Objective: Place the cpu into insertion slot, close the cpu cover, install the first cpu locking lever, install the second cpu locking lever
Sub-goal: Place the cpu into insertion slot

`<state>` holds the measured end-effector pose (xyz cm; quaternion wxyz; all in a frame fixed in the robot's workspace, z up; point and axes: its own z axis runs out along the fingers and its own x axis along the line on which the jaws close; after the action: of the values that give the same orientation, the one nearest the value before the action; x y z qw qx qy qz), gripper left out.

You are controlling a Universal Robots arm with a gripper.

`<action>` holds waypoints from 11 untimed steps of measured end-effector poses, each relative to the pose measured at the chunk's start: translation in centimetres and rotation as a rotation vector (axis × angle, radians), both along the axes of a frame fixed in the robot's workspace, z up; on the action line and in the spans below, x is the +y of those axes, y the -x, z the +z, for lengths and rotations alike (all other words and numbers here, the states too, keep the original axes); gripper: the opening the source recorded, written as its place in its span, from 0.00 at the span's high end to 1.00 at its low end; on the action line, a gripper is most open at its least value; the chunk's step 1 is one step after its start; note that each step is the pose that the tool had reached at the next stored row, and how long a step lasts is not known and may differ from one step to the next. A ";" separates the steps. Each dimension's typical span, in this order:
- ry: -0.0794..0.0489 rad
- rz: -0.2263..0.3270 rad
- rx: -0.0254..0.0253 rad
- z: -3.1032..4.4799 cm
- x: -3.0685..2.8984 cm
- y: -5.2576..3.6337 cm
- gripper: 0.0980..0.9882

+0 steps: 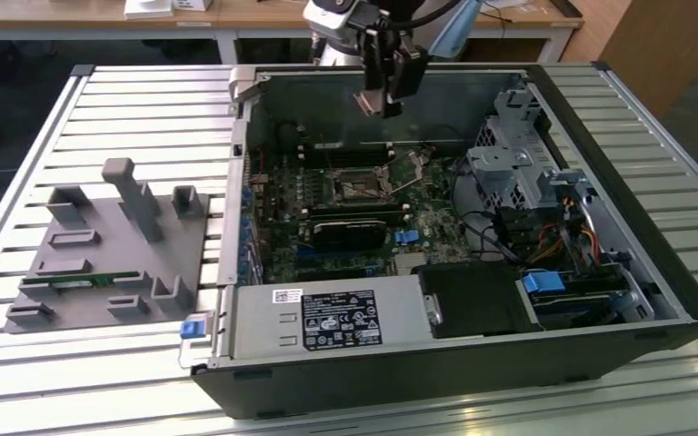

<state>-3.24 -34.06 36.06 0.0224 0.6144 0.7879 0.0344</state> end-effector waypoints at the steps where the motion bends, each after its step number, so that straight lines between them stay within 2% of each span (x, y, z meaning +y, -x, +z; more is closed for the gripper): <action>1: 0.000 -0.017 0.0001 -0.06 0.00 0.00 0.50; 8: 0.000 -0.131 0.0001 -0.56 0.00 0.00 0.50; 11: 0.000 -0.157 0.0003 -0.81 0.01 0.00 0.50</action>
<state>-3.24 -34.05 35.25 0.0249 0.6744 0.7373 0.0325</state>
